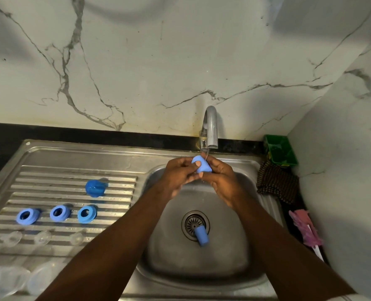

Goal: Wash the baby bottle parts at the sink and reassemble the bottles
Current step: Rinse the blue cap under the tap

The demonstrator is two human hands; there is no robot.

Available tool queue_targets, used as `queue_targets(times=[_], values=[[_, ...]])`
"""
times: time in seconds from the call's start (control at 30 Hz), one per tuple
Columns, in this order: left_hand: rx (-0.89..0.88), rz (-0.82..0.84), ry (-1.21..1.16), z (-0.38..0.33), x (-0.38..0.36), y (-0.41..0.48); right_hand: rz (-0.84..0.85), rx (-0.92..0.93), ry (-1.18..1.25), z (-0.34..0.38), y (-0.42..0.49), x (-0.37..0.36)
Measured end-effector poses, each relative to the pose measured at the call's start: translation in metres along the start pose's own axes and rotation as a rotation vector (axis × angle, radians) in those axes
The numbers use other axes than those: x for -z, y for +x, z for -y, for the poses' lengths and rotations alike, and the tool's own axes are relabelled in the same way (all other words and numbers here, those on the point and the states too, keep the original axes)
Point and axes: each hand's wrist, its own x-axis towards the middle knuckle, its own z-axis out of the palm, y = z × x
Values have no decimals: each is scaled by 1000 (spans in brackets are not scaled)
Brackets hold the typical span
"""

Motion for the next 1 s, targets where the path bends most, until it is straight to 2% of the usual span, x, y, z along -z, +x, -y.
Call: queue_targets(times=[0.07,0.13,0.2,0.33,0.4,0.53,0.63,0.7,0.8,0.87,0.93,1.0], values=[[-111,10,72,1,3,1,21,-34,11,4,-2,-2],[-212,49,215,0,5,1,-17,-43,-112,7,-3,-2],[-238,76,260,0,6,0,-61,-12,-215,7,0,1],[-167,135,195,3,11,-2,-119,66,-355,5,1,3],[-134,75,174,5,10,-3,-163,131,-464,6,0,2],[32,-157,36,10,10,-1,-240,243,-586,11,-2,1],[96,-155,42,11,12,-4,-209,285,-590,18,-2,-4],[112,-148,38,11,10,-6,-132,260,-554,18,3,0],[119,-164,58,12,12,-6,0,101,-611,18,9,8],[133,-156,69,14,17,-4,-96,75,-733,20,10,7],[167,-147,55,15,18,-4,-212,91,-679,20,10,3],[185,-132,45,15,16,-5,-101,69,-555,17,11,3]])
